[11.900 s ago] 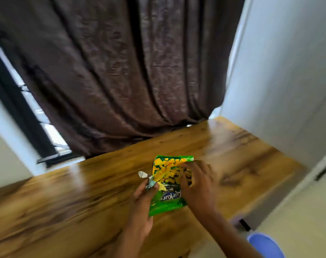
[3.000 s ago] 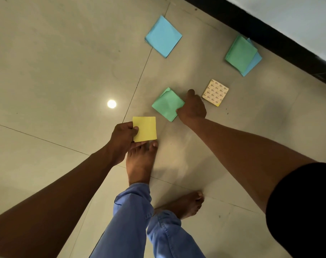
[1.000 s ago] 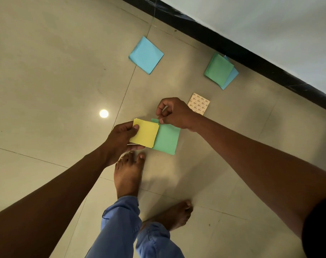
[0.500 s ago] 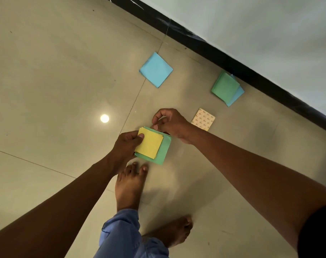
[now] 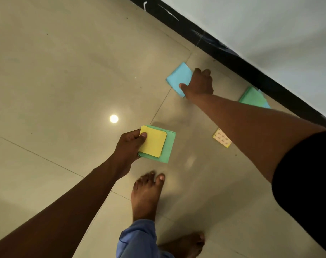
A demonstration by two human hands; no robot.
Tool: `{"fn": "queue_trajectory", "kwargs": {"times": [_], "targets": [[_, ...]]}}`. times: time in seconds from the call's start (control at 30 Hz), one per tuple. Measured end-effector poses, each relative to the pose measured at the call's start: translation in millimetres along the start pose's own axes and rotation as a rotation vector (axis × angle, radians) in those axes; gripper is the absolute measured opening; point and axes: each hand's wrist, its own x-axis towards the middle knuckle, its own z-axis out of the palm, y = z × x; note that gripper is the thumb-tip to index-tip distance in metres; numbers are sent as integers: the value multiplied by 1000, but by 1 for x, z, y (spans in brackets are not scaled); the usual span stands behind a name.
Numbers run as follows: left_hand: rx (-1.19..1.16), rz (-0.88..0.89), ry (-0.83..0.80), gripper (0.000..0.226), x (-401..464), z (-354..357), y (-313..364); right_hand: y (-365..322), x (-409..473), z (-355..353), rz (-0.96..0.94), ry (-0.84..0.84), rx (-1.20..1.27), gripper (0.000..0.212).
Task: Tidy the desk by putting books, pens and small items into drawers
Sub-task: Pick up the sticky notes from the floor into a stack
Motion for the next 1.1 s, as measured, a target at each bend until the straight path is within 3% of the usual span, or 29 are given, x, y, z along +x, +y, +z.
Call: {"fn": "queue_trajectory", "kwargs": {"times": [0.1,0.23,0.3,0.43,0.53,0.63,0.73,1.1], "targets": [[-47,10,-16,23,0,-6,2,-2,6,2,12,-12,-98,78],[-86,23,-21,24,-1,-14,-2,-1,7,2,84,-18,-6,97],[-105,22,-15,23,-3,-16,-4,3,4,0,85,-14,77,86],[-171,15,-6,24,-10,-20,-8,8,-23,-6,92,-31,363,41],[-253,1,-4,28,-20,-18,-5,8,-59,-8,189,-78,600,25],[-330,-7,10,28,-31,-13,2,8,-110,-14,341,-211,921,24],[-372,-10,22,30,-38,-7,11,12,-157,-21,383,-295,1058,27],[-338,4,49,34,-40,0,14,28,-208,-31,429,-358,1165,28]]}}
